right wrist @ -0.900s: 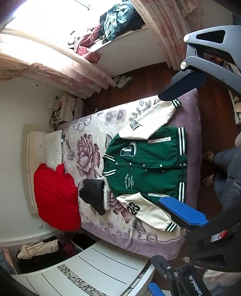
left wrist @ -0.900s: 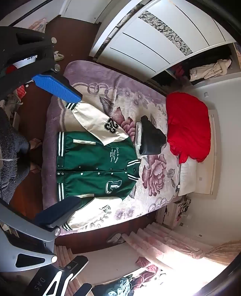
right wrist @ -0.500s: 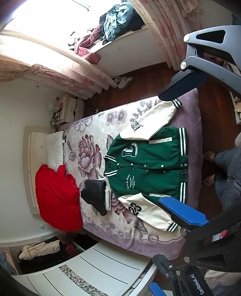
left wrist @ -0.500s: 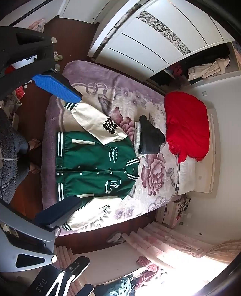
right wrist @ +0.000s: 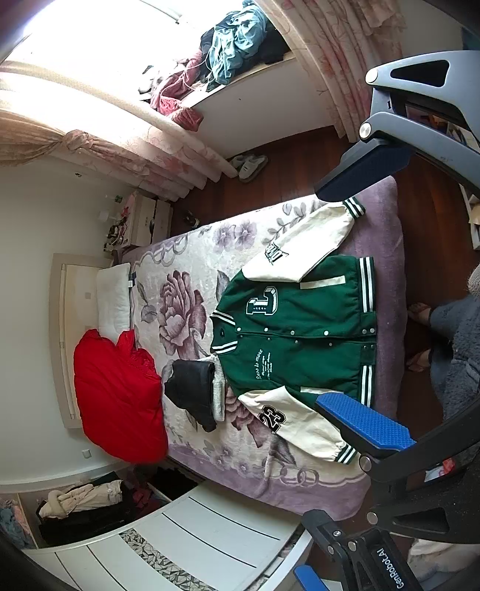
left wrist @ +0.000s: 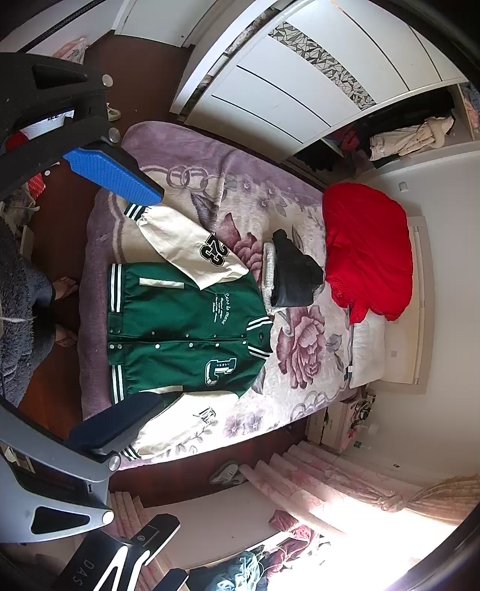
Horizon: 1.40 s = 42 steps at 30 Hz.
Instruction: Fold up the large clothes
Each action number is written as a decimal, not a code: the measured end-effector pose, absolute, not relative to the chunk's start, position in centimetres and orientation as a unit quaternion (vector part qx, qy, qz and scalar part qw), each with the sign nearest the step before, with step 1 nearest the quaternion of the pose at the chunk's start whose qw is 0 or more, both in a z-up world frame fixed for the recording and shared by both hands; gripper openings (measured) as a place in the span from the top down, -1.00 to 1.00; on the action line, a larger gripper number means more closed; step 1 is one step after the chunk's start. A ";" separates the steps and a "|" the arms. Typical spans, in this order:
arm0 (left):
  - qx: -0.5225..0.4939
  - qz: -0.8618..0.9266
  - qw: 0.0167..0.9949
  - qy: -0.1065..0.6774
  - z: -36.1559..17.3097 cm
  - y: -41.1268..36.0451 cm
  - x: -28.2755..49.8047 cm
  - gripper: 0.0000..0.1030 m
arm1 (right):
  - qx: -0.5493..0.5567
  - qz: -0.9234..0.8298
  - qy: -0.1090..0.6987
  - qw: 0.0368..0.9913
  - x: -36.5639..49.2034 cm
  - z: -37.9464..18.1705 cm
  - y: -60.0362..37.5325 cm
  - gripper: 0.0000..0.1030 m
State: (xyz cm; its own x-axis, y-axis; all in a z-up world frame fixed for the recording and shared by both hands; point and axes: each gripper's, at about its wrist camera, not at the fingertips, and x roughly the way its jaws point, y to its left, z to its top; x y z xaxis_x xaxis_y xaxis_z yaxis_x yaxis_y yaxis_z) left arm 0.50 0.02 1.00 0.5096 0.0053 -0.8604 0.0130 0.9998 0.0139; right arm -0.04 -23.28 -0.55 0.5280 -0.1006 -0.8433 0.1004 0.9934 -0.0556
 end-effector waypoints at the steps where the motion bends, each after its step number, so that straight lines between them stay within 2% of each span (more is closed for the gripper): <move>1: 0.010 -0.002 0.869 0.494 1.0 -0.1 0.5 -1.00 | -0.001 -0.056 0.482 0.874 0.1 -0.2 -23.4 -1.00; 5: 0.011 -0.004 0.871 0.492 1.3 0.0 0.6 -1.00 | -0.003 -0.055 0.481 0.875 0.0 1.5 -23.6 -1.00; 42: 0.011 -0.004 0.874 0.485 2.1 -0.3 0.7 -1.00 | -0.001 -0.056 0.475 0.878 -0.3 2.3 -22.9 -1.00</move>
State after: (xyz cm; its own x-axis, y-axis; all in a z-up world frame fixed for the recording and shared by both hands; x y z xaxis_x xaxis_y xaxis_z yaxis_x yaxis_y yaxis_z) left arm 0.67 -0.29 2.10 0.5287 0.0029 -0.8488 0.0184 0.9997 0.0148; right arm -0.31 -22.88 2.29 0.5430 -0.0997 -0.8338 0.0981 0.9937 -0.0549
